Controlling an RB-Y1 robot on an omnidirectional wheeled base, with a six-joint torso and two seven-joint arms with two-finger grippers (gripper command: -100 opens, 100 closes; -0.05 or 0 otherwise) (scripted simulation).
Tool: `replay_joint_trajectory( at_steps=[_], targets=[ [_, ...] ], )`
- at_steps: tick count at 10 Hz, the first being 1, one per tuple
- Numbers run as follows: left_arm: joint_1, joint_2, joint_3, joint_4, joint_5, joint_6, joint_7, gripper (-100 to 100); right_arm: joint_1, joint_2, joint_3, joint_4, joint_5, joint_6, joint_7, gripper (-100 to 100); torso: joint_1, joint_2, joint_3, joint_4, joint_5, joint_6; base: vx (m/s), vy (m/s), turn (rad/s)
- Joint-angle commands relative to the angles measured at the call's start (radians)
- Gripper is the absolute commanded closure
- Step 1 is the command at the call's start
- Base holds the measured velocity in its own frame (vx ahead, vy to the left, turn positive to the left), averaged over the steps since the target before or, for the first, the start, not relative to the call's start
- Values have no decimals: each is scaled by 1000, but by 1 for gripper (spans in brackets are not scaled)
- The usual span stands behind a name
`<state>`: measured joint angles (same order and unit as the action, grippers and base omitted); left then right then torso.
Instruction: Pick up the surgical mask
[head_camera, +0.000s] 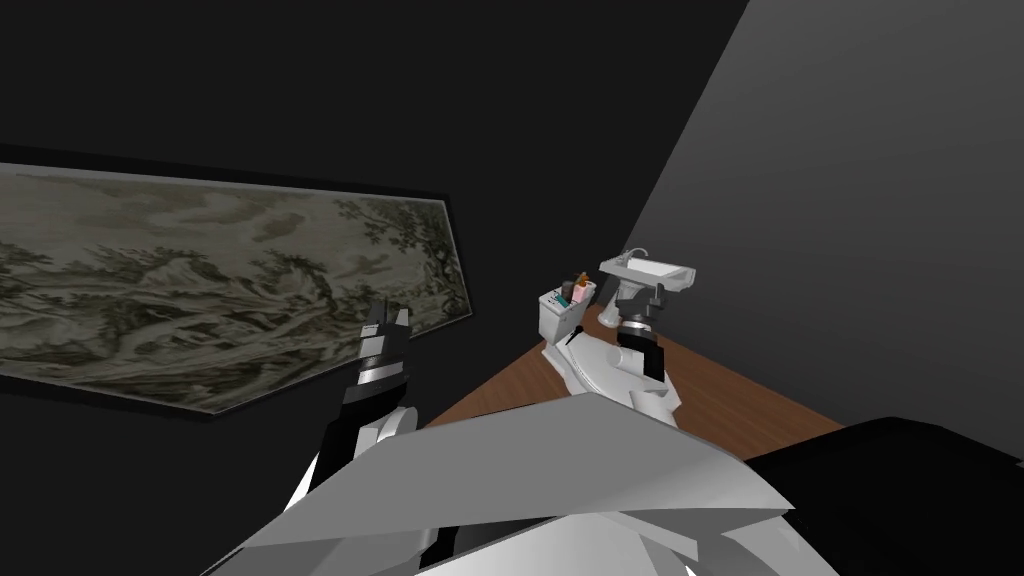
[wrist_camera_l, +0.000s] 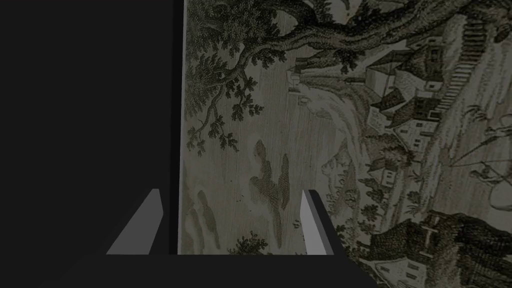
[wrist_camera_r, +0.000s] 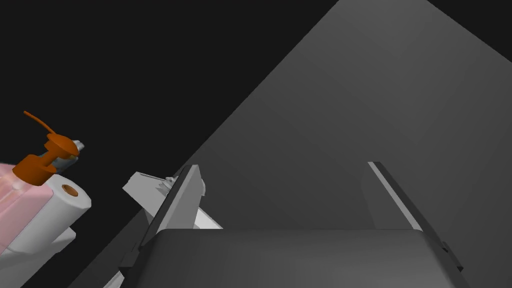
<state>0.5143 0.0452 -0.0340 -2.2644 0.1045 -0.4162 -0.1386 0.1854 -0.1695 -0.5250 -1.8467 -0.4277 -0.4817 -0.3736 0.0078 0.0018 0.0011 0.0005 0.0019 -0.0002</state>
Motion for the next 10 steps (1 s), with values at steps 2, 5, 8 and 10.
replay_joint_trajectory(
  at_steps=[2,5,8,10],
  targets=[
    [0,0,0,0,0,0,0,0,-45,-6,-52,70,-58,-13,-45,-100,-2,0,0,0,0,1,2,92,89],
    [0,0,0,0,0,0,0,0,-70,-10,-86,146,-98,-18,-74,-100,-4,-1,-1,0,-1,0,5,65,102],
    [0,0,0,0,0,0,0,0,-122,-14,-151,244,-181,-29,-133,-100,-3,-1,0,0,0,0,3,77,165],
    [0,0,0,0,0,0,0,0,-147,-15,-182,292,-224,-34,-162,-100,-4,-1,-1,0,-1,0,17,59,117]
  ],
)
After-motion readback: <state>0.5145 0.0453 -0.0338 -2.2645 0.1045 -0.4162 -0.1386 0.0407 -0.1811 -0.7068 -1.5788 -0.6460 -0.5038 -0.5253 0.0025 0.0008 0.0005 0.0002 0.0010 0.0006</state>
